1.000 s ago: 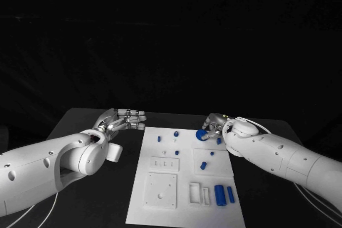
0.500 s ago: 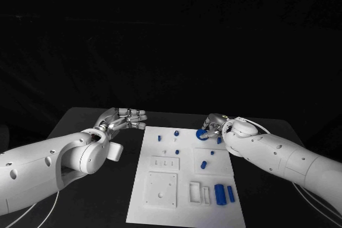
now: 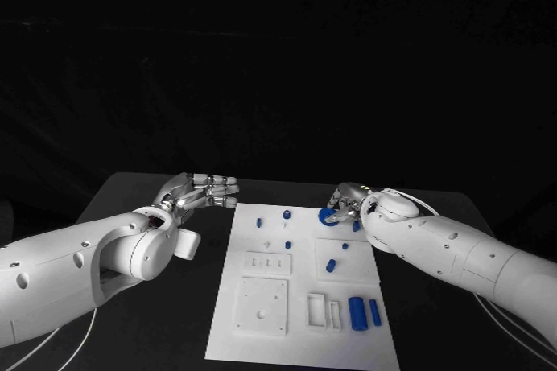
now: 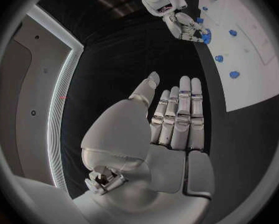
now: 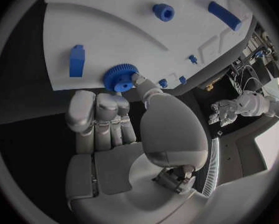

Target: Assemble the parts on the task board

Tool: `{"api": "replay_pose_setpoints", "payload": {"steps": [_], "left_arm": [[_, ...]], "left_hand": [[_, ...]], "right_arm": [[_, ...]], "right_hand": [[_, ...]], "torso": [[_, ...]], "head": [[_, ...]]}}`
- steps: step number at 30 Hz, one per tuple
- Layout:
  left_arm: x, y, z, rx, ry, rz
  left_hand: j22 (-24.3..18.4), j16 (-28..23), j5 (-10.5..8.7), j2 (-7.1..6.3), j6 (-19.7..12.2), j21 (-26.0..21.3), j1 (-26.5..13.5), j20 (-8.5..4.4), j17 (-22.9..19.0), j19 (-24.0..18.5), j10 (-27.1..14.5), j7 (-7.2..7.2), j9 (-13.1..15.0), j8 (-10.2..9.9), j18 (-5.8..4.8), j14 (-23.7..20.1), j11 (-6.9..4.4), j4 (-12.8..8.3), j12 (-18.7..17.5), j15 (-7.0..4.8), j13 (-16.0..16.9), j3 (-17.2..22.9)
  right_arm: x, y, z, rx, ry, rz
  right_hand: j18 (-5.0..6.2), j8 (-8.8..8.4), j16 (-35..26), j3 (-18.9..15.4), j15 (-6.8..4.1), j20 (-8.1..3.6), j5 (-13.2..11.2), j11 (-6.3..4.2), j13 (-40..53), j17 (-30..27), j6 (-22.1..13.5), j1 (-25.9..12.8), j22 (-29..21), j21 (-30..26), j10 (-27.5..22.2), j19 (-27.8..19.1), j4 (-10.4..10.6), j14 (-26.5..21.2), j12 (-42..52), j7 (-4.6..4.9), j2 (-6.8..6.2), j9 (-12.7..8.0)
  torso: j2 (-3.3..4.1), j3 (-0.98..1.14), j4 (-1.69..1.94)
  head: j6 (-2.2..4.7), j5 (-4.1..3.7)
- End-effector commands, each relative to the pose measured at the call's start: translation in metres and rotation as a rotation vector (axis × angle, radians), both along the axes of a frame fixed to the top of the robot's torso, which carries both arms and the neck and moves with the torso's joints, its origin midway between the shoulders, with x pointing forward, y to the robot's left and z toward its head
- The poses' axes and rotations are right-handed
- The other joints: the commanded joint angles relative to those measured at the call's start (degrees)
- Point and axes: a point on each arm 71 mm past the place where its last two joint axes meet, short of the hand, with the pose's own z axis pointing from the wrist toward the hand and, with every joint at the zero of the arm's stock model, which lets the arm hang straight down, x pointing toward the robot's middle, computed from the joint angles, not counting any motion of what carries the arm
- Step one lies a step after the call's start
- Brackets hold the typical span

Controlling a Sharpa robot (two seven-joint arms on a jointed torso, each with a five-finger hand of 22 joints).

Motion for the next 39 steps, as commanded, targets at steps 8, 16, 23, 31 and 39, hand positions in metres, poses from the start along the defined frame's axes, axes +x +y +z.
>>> {"api": "replay_pose_setpoints", "payload": {"steps": [8,16,23,31,39], "left_arm": [[-0.001,-0.001,0.001,-0.006,0.001,-0.013],[-0.001,0.0,0.001,-0.005,0.001,-0.01],[-0.001,0.001,0.001,-0.004,0.002,-0.009],[-0.001,0.001,0.001,-0.003,0.003,-0.006],[-0.001,0.002,0.001,-0.002,0.003,-0.001]], "left_hand": [[-0.1,-0.1,-0.04,0.27,-0.3,0.2,0.2,0.09,0.0,-0.2,-0.5,-0.01,0.1,0.2,-0.32,-0.3,0.05,-0.1,0.2,0.06,0.0,-0.2],[-0.1,-0.1,-0.04,0.26,-0.3,0.2,0.2,0.09,0.0,-0.2,-0.5,-0.01,0.1,0.2,-0.32,-0.3,0.05,-0.1,0.2,0.07,0.0,-0.2],[-0.2,-0.1,-0.04,0.26,-0.4,0.2,0.2,0.1,0.0,-0.3,-0.5,0.0,0.1,0.2,-0.33,-0.3,0.06,-0.1,0.2,0.08,0.0,-0.2],[-0.2,-0.1,-0.06,0.26,-0.4,0.2,0.1,0.13,0.0,-0.3,-0.5,0.02,0.1,0.2,-0.34,-0.4,0.08,-0.1,0.2,0.1,0.0,-0.3],[-0.3,-0.1,-0.04,0.23,-0.4,0.2,0.2,0.13,0.0,-0.3,-0.5,0.01,0.1,0.2,-0.34,-0.4,0.08,-0.1,0.2,0.1,0.0,-0.3]], "right_arm": [[-0.005,-0.004,-0.014,-0.049,0.062,0.013],[-0.007,-0.005,-0.016,-0.046,0.077,0.013],[-0.008,-0.005,-0.014,-0.047,0.059,0.004],[-0.008,-0.001,-0.008,-0.047,-0.018,-0.008],[-0.012,0.011,0.004,-0.044,-0.114,0.001]], "right_hand": [[-0.38,0.23,-0.5,1.4,0.04,0.04,5.7,0.27,-0.4,0.1,-1.6,-0.3,7.6,0.3,-0.3,1.4,-3.4,0.1,-0.8,0.69,-0.3,0.0],[-0.36,0.26,-0.5,0.5,0.06,0.07,9.6,0.28,-0.6,0.3,-1.9,-1.1,7.6,0.4,-0.6,1.4,-3.6,0.1,-1.0,0.73,-0.31,0.0],[-0.46,0.22,-0.6,3.0,-0.3,-0.24,10.7,-0.22,-0.4,0.6,1.2,-2.0,7.6,0.5,-0.4,1.5,-4.1,0.2,-0.8,0.07,0.01,0.1],[-0.66,0.26,-1.5,7.0,-0.81,-0.73,11.0,-0.93,-0.9,0.2,5.3,-3.1,7.5,0.0,-0.7,1.3,-3.9,0.1,-1.6,-1.01,-0.14,0.2],[-0.97,0.24,-2.0,8.9,-1.02,-1.03,12.0,-1.15,-0.9,0.3,6.2,-3.2,7.8,0.9,-0.4,1.6,-3.6,0.2,-1.8,-1.22,-0.85,0.2]], "torso": [[0.03,0.12,-0.02],[0.03,0.12,0.0],[0.07,0.1,0.02],[0.04,0.1,0.01],[0.01,0.05,-0.03]], "head": [[-0.08,0.05],[-0.08,-0.06],[-0.03,-0.1],[-0.03,-0.02],[0.2,0.14]]}}
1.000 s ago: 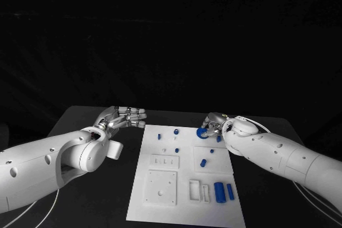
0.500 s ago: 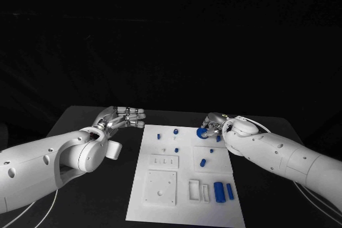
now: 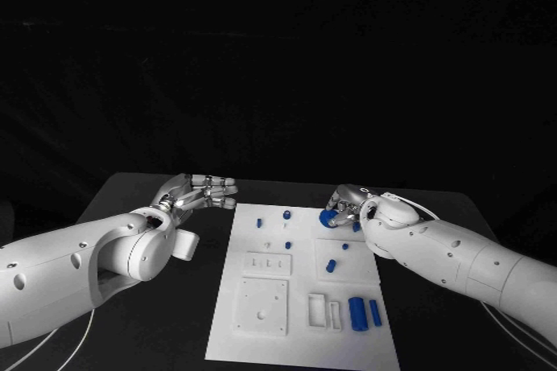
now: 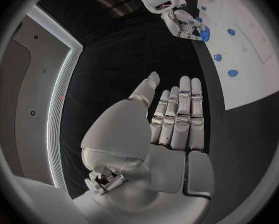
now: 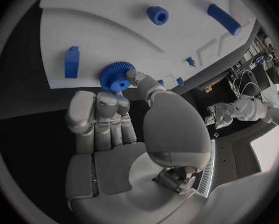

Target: Assemble the parts on the task board

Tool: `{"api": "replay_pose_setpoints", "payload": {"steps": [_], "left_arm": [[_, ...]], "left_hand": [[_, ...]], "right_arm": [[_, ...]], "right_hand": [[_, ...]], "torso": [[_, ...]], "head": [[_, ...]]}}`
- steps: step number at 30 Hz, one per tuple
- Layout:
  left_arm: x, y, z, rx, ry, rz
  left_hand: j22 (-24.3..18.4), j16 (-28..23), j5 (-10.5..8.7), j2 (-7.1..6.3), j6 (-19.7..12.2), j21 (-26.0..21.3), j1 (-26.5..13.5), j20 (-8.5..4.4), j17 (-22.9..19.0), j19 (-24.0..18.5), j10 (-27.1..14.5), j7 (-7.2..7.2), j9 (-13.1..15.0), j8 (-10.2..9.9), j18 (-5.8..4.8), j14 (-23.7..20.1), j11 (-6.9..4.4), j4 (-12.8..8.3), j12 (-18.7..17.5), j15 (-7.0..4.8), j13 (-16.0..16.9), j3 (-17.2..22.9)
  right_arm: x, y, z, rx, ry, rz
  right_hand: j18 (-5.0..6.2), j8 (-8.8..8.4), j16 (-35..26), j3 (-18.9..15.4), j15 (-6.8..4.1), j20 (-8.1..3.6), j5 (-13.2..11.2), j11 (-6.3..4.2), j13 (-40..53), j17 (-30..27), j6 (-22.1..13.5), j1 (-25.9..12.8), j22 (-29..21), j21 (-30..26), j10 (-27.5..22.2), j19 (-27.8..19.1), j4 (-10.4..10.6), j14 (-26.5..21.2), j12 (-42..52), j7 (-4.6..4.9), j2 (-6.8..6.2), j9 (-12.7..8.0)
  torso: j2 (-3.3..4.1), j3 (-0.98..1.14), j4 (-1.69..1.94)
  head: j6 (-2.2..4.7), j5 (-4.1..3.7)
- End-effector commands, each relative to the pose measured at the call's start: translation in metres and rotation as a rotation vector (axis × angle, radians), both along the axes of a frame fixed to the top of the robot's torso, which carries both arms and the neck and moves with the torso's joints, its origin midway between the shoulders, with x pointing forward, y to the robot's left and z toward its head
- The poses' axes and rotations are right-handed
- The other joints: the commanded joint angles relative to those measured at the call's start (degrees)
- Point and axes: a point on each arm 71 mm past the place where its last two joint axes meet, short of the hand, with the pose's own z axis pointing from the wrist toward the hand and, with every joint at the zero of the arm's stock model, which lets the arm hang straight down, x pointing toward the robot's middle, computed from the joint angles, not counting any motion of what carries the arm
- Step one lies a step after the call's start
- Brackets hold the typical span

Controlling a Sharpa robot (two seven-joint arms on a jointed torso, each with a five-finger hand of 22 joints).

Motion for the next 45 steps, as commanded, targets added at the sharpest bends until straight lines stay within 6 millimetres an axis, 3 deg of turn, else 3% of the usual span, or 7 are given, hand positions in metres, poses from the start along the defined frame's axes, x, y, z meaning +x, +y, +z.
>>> {"api": "replay_pose_setpoints", "payload": {"steps": [1,20,31,45], "left_arm": [[-0.001,-0.001,0.001,-0.005,-0.004,-0.006],[-0.002,-0.002,0.002,0.0,-0.006,-0.007],[-0.002,-0.004,0.001,-0.001,-0.004,-0.013],[-0.001,-0.006,0.001,0.001,-0.004,-0.02]], "left_hand": [[-0.1,-0.1,-0.03,0.24,-0.4,0.2,0.2,0.13,0.0,-0.3,-0.3,0.01,0.1,0.2,-0.35,-0.4,-0.13,-0.1,0.2,0.11,0.0,-0.3],[-0.1,-0.1,-0.01,0.26,-0.5,0.2,0.2,0.14,0.0,-0.3,-0.3,0.03,0.1,0.2,-0.35,-0.4,-0.12,-0.1,0.2,0.11,0.0,-0.3],[-0.2,-0.1,0.04,0.15,-0.4,0.3,0.4,0.13,0.0,-0.4,-0.3,0.03,0.1,0.2,-0.36,-0.5,-0.12,-0.1,0.2,0.11,0.0,-0.3],[-0.2,-0.1,0.04,0.15,-0.4,0.3,0.4,0.13,0.0,-0.4,-0.3,0.03,0.1,0.2,-0.36,-0.5,-0.12,-0.1,0.2,0.11,0.0,-0.3]], "right_arm": [[-0.003,0.005,0.006,-0.023,-0.076,-0.011],[-0.028,0.078,0.033,0.015,-0.189,0.14],[-0.03,0.105,0.019,-0.003,-0.166,0.185],[-0.028,0.123,0.001,-0.05,-0.132,0.207]], "right_hand": [[-1.02,0.42,-0.3,0.8,-0.35,-0.4,0.0,-0.2,-0.1,0.1,2.5,-0.2,7.8,0.4,0.0,1.4,0.3,0.0,-0.4,0.09,-0.5,0.2],[-1.13,0.4,-0.5,1.4,-0.42,-0.46,-1.4,-0.28,0.1,0.2,2.9,-0.2,8.0,1.2,0.2,1.6,1.3,0.1,-0.5,-0.04,-1.05,0.2],[-1.13,0.41,-0.6,1.3,-0.42,-0.47,-1.7,-0.28,0.1,0.2,2.9,0.0,7.9,1.1,0.2,1.6,1.5,0.1,-0.5,-0.05,-1.13,0.2],[-1.11,0.39,-0.8,0.9,-0.38,-0.44,-2.1,-0.22,0.0,0.1,2.5,-0.1,7.9,0.9,0.1,1.5,1.9,0.1,-0.7,0.02,-1.1,0.1]], "torso": [[-0.01,-0.01,-0.04],[0.04,-0.06,0.07],[0.07,-0.06,0.28],[0.06,0.01,0.09]], "head": [[0.15,0.09],[0.57,0.33],[0.62,0.4],[0.36,0.73]]}}
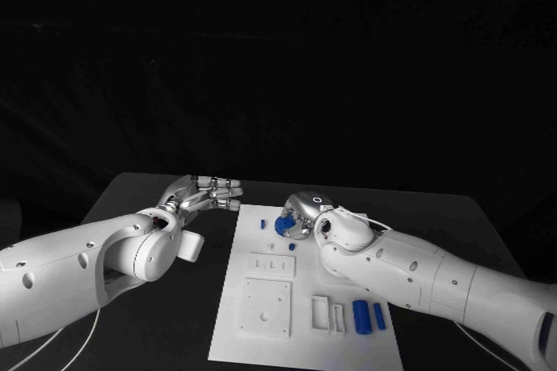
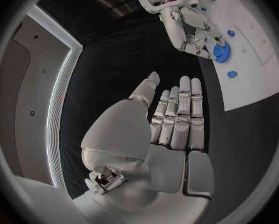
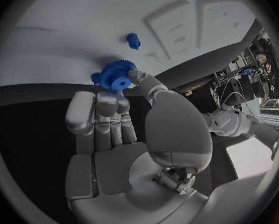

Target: Assemble the parts on the task board

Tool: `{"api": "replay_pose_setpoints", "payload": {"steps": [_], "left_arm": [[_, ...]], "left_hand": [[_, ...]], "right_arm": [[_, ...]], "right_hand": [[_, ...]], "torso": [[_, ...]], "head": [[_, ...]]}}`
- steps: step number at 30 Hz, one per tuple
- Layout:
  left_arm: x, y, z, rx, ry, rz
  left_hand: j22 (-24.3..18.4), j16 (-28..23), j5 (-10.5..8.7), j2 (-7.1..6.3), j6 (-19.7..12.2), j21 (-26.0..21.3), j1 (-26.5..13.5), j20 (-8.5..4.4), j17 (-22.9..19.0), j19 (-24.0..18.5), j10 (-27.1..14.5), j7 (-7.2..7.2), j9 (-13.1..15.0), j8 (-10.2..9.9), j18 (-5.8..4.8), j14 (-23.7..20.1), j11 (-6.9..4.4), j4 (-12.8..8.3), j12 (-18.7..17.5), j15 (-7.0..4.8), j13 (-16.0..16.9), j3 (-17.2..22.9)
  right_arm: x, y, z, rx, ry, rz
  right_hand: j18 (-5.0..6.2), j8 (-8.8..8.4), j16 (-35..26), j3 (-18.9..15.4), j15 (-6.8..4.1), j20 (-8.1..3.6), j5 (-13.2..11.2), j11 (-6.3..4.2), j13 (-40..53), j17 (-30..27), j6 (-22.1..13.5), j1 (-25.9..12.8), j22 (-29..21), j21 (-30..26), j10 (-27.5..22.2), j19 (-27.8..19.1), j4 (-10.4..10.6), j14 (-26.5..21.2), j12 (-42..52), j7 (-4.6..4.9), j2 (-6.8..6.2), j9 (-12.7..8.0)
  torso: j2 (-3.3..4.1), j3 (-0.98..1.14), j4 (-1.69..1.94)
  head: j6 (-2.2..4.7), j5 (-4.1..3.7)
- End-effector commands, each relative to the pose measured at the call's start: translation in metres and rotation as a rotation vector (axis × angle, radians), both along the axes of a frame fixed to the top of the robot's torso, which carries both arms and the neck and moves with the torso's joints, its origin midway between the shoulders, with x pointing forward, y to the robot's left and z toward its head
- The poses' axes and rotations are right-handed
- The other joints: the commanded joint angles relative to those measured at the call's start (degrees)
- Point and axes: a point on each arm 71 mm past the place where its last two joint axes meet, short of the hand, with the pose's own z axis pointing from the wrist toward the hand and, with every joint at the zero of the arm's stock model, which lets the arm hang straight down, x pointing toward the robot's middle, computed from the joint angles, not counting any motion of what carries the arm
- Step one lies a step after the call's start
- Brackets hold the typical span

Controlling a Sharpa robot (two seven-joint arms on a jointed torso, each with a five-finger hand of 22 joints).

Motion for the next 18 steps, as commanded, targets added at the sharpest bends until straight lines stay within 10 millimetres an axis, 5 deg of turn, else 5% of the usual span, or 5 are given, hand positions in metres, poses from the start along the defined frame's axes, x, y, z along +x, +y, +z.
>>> {"api": "replay_pose_setpoints", "payload": {"steps": [1,9,18], "left_arm": [[0.0,-0.002,0.001,-0.001,-0.006,-0.013],[0.0,-0.002,0.001,0.0,-0.007,-0.012],[0.0,-0.003,0.001,0.0,-0.007,-0.013]], "left_hand": [[-0.1,-0.1,0.04,0.15,-0.4,0.3,0.4,0.13,0.0,-0.4,-0.3,0.03,0.1,0.2,-0.35,-0.5,-0.12,-0.1,0.2,0.11,0.0,-0.3],[-0.1,-0.1,0.04,0.15,-0.4,0.3,0.4,0.13,0.0,-0.4,-0.3,0.03,0.1,0.2,-0.35,-0.5,-0.12,-0.1,0.2,0.11,0.0,-0.3],[-0.2,-0.1,0.05,0.17,-0.5,0.4,0.3,0.17,-0.1,-0.5,-0.4,0.06,0.1,0.2,-0.36,-0.5,-0.09,-0.1,0.2,0.14,0.0,-0.3]], "right_arm": [[0.001,0.0,-0.002,-0.031,0.0,0.001],[0.006,-0.002,-0.007,-0.044,0.006,-0.015],[0.01,-0.003,-0.013,-0.051,0.031,-0.021]], "right_hand": [[-1.11,0.19,-0.3,0.0,-0.4,-0.25,-0.2,-0.28,0.0,0.0,0.8,0.5,7.9,0.0,0.0,1.8,0.2,0.1,-0.3,0.13,0.24,0.1],[-1.1,0.19,-0.4,-0.3,-0.36,-0.21,-0.5,-0.22,-0.1,-0.1,0.5,0.5,7.9,-0.1,-0.1,1.7,0.3,0.1,-0.4,0.19,0.23,0.1],[-0.97,0.17,-1.0,-1.4,-0.07,0.06,-4.2,0.15,-0.7,-0.5,-1.9,0.2,7.8,-0.8,-0.6,1.7,1.5,0.1,-1.2,0.73,0.17,0.0]], "torso": [[-0.04,0.02,-0.1],[-0.03,0.03,-0.09],[-0.04,0.03,-0.06]], "head": [[0.01,-0.03],[0.14,0.03],[0.1,0.14]]}}
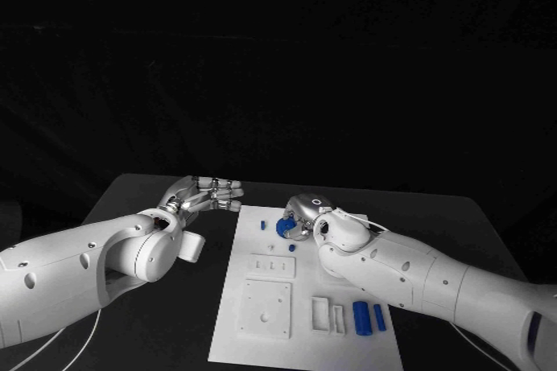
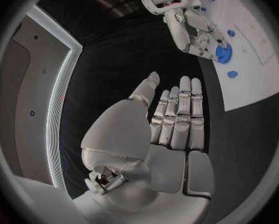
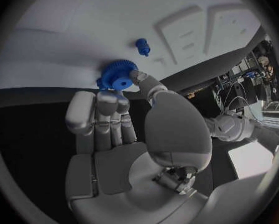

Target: Assemble the parts on the task board

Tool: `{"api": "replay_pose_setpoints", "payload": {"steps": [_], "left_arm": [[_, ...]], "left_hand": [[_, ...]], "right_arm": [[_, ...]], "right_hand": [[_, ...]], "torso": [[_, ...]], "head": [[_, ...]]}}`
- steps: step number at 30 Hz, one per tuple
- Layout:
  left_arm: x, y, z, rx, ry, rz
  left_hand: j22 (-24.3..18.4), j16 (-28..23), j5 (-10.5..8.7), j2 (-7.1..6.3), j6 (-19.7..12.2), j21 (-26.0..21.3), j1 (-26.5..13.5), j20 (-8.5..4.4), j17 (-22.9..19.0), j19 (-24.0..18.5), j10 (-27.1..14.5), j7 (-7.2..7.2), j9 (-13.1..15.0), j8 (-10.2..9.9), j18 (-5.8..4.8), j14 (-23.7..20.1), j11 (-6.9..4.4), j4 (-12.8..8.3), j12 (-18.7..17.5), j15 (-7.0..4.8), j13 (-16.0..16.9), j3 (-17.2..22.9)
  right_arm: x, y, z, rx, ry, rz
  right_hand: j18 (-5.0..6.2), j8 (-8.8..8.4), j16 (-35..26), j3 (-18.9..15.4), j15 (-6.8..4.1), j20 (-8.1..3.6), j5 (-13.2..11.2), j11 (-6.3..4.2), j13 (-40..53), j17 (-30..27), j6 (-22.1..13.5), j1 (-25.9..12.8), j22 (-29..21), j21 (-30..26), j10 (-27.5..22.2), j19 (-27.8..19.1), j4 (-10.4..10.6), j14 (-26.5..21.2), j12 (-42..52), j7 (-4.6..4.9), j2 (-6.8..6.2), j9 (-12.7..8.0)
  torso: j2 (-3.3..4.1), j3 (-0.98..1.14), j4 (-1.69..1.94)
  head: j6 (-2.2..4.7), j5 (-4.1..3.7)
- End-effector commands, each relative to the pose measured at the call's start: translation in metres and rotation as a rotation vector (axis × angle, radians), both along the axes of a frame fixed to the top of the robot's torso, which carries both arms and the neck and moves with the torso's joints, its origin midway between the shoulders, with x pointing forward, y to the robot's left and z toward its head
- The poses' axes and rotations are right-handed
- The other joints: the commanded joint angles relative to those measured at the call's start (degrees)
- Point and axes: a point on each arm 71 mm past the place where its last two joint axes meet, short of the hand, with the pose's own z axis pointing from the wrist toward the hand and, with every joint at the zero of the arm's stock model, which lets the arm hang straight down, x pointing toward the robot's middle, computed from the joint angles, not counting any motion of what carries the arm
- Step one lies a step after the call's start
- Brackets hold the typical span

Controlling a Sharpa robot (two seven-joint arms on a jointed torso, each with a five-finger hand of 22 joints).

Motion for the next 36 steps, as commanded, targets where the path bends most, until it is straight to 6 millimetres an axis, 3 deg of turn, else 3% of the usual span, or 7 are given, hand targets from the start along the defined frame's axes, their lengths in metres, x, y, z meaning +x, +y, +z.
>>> {"api": "replay_pose_setpoints", "payload": {"steps": [1,7,14,23,27,31,36], "left_arm": [[0.0,-0.002,0.001,-0.002,-0.007,-0.014],[0.0,-0.002,0.001,-0.002,-0.006,-0.013],[0.0,-0.003,0.001,-0.001,-0.006,-0.014],[0.0,0.0,0.001,0.0,-0.005,-0.009],[0.0,0.001,0.001,0.001,-0.006,-0.005],[0.0,0.003,0.001,0.003,-0.006,0.001],[0.001,0.006,0.001,0.004,-0.007,0.007]], "left_hand": [[-0.1,-0.1,0.05,0.17,-0.5,0.4,0.3,-0.04,-0.1,-0.3,-0.4,0.06,0.1,0.2,-0.36,-0.3,-0.1,-0.1,0.2,-0.06,0.0,-0.3],[-0.1,-0.1,0.05,0.17,-0.5,0.4,0.3,-0.04,-0.1,-0.3,-0.4,0.06,0.1,0.2,-0.36,-0.3,-0.1,-0.1,0.2,-0.06,0.0,-0.3],[-0.1,-0.1,0.05,0.17,-0.5,0.4,0.3,-0.04,-0.1,-0.3,-0.4,0.06,0.1,0.2,-0.36,-0.3,-0.1,-0.1,0.2,-0.06,0.0,-0.3],[-0.2,-0.1,0.05,0.08,-0.6,0.4,0.2,-0.02,0.0,-0.3,-0.5,0.08,0.1,0.2,-0.37,-0.3,-0.07,0.0,0.2,-0.05,0.0,-0.4],[-0.2,-0.1,0.05,0.08,-0.6,0.4,0.2,-0.02,0.0,-0.3,-0.5,0.08,0.1,0.2,-0.37,-0.3,-0.07,0.0,0.2,-0.05,0.0,-0.4],[-0.3,-0.1,0.14,0.01,-0.6,0.4,0.3,-0.02,0.0,-0.2,-0.5,0.09,0.1,0.2,-0.35,-0.3,-0.05,-0.1,0.2,-0.04,0.0,-0.4],[-0.3,-0.1,0.14,0.01,-0.6,0.4,0.3,-0.02,0.0,-0.2,-0.5,0.09,0.1,0.2,-0.35,-0.3,-0.05,-0.1,0.2,-0.04,0.0,-0.4]], "right_arm": [[0.002,-0.003,-0.005,-0.022,0.026,0.0],[0.002,-0.003,-0.009,-0.017,0.044,0.003],[0.002,-0.005,-0.01,-0.005,0.058,-0.001],[0.0,-0.018,-0.006,0.038,0.03,-0.015],[-0.002,-0.024,-0.001,0.08,-0.005,-0.014],[-0.005,-0.029,0.008,0.129,-0.046,-0.01],[-0.006,-0.041,0.022,0.181,-0.093,-0.023]], "right_hand": [[-0.96,0.17,-0.4,-0.6,-0.04,0.1,-1.3,0.06,-0.3,-0.1,-1.2,0.0,7.8,-0.4,-0.5,1.7,0.7,0.0,-0.5,0.04,-0.01,-0.1],[-0.84,0.18,-0.7,-4.8,0.4,0.5,-8.3,0.64,-1.1,-0.3,-4.5,-0.1,7.8,-0.6,-1.0,1.8,3.0,0.1,-1.2,0.68,0.1,-0.2],[-0.71,0.21,-0.6,-11.3,0.51,0.71,-12.8,0.81,-1.7,-0.2,-4.7,-1.2,7.8,-0.9,-1.2,2.0,12.7,0.1,-1.0,0.46,0.26,-0.1],[-0.73,0.23,0.1,-14.8,0.53,0.7,-11.5,0.79,-1.7,0.6,-4.7,-2.2,7.9,-0.4,-1.0,2.2,17.7,0.2,-0.6,0.39,-0.57,-0.1],[-0.78,0.22,0.4,-15.7,0.53,0.69,-10.8,0.79,-1.5,1.0,-4.7,-1.9,8.0,0.2,-0.8,2.3,18.1,0.2,-0.3,0.38,-0.79,-0.1],[-0.82,0.22,0.6,-18.4,0.51,0.67,-4.3,0.75,-1.4,1.2,-4.7,-1.2,8.1,0.7,-0.7,2.3,17.7,0.2,-0.2,0.37,-0.6,-0.1],[-0.86,0.24,0.7,-18.4,0.49,0.65,-3.6,0.72,-1.4,1.3,-4.4,-0.7,8.2,1.1,-0.6,2.3,17.3,0.2,-0.2,0.32,-0.49,-0.1]], "torso": [[-0.01,0.01,0.05],[0.0,0.03,-0.06],[0.0,0.03,-0.08],[0.03,0.13,-0.12],[0.02,0.19,-0.22],[0.0,0.21,-0.3],[0.0,0.28,-0.37]], "head": [[-0.09,-0.02],[-0.11,0.07],[-0.07,0.06],[-0.05,0.26],[0.12,0.34],[0.37,0.25],[0.57,0.1]]}}
